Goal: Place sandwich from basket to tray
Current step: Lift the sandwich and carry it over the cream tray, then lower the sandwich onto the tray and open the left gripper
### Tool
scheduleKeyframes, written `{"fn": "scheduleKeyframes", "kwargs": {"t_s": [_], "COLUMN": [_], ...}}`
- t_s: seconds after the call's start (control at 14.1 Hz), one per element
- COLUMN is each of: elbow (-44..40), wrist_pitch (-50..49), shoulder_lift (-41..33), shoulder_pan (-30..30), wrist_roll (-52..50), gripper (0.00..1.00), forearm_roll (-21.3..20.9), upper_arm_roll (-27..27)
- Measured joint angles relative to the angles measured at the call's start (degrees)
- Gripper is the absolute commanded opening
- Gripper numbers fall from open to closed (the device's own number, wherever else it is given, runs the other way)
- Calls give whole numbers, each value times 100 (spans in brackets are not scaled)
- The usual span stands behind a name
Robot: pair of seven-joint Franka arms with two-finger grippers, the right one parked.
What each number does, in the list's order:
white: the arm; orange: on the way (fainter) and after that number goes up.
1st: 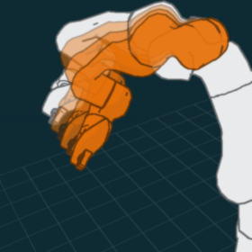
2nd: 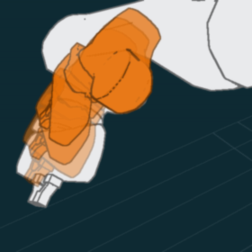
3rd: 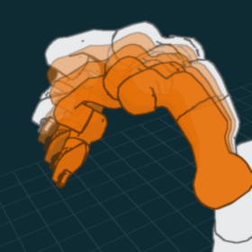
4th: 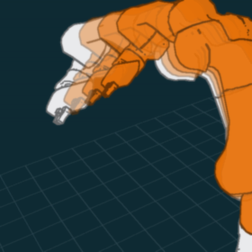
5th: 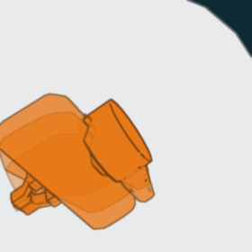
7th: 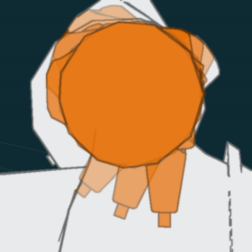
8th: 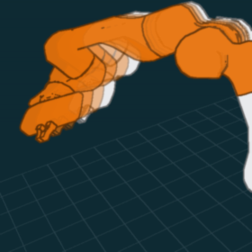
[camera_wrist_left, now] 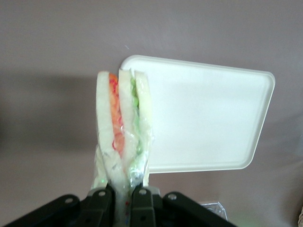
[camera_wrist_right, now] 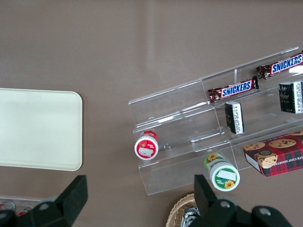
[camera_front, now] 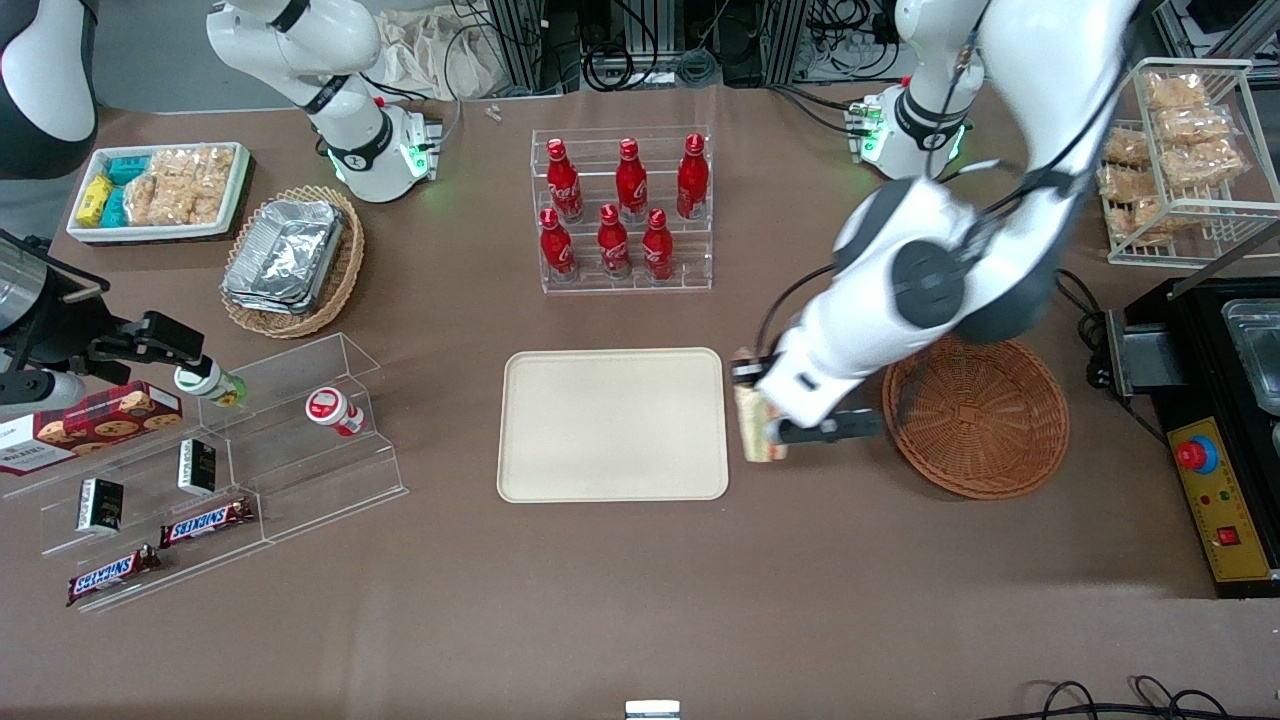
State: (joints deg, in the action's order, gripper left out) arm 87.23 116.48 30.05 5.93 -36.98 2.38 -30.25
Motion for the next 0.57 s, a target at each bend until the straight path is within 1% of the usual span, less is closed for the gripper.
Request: {"fn": "scheduleKeyframes", "kwargs": {"t_s": [0.14,0.42,0.5,0.57], "elbow": [26,21,20,19], "wrist_pitch": [592,1200,1301,1389], "shoulder_lift": [557,1221,1337,1439], "shoulder_pan": [197,386,432,491], "wrist_roll": [63,68,68,67], "gripper": [5,5,8,14], "forearm_roll": [-93,-588,-685,-767], "upper_arm_roll": [6,9,12,26]}}
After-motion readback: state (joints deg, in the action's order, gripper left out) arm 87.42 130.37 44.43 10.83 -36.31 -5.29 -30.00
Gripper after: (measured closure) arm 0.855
